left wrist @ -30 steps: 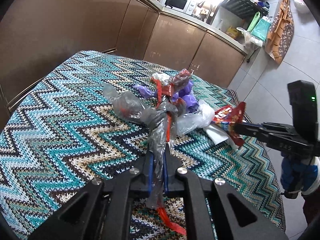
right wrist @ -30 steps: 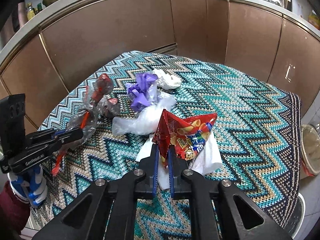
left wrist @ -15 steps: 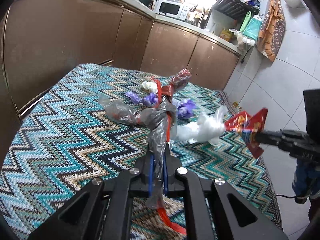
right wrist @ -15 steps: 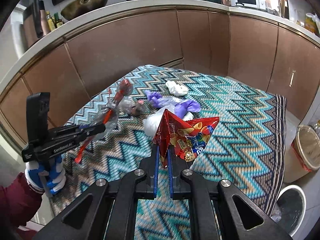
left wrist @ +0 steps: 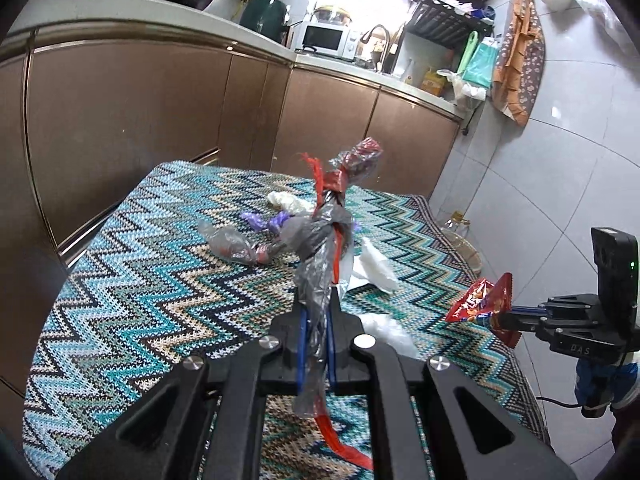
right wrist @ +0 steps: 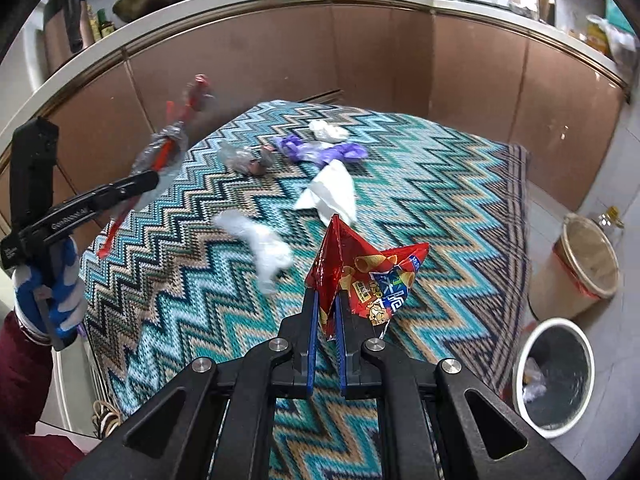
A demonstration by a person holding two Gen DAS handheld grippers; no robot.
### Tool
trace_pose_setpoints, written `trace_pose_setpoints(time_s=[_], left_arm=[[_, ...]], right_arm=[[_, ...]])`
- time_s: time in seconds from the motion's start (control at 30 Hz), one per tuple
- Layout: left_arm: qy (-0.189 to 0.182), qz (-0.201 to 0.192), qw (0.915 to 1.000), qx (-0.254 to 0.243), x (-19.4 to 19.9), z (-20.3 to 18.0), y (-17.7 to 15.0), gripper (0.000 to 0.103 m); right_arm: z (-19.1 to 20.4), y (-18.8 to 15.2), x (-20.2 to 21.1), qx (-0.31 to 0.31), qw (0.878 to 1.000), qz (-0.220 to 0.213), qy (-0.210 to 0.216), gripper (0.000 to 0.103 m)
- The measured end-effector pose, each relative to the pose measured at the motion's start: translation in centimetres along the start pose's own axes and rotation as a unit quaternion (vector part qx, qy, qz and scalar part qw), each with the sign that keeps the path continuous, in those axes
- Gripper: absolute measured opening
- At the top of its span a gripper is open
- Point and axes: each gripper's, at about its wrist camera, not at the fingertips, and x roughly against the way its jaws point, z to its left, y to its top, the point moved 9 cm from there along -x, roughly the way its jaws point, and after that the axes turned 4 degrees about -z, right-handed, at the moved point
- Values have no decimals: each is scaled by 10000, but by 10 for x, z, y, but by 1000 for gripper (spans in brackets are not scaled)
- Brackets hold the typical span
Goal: Collect trash
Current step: 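Grasp the clear bag with red strip with the left tool while the right tool grasps a red wrapper, then carry the clear bag and red wrapper over the black-lined bin and open both tools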
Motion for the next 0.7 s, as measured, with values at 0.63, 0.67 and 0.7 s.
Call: trace_pose_setpoints(time_s=[0.63, 0.67, 0.7], left_arm=[[-809, 285, 9883, -1258, -9, -193, 10, 7], [-853, 328, 9869, -1332, -14, -206, 10, 7], [-900, 373, 9852, -1412, -19, -219, 10, 7]], right_arm=[[-82, -39, 117, -911, 9888, -1082, -467, 8], [-90, -41, 122, -968, 9875, -1127, -519, 8], [-98, -44, 127, -1041, 9859, -1176, -576, 8]])
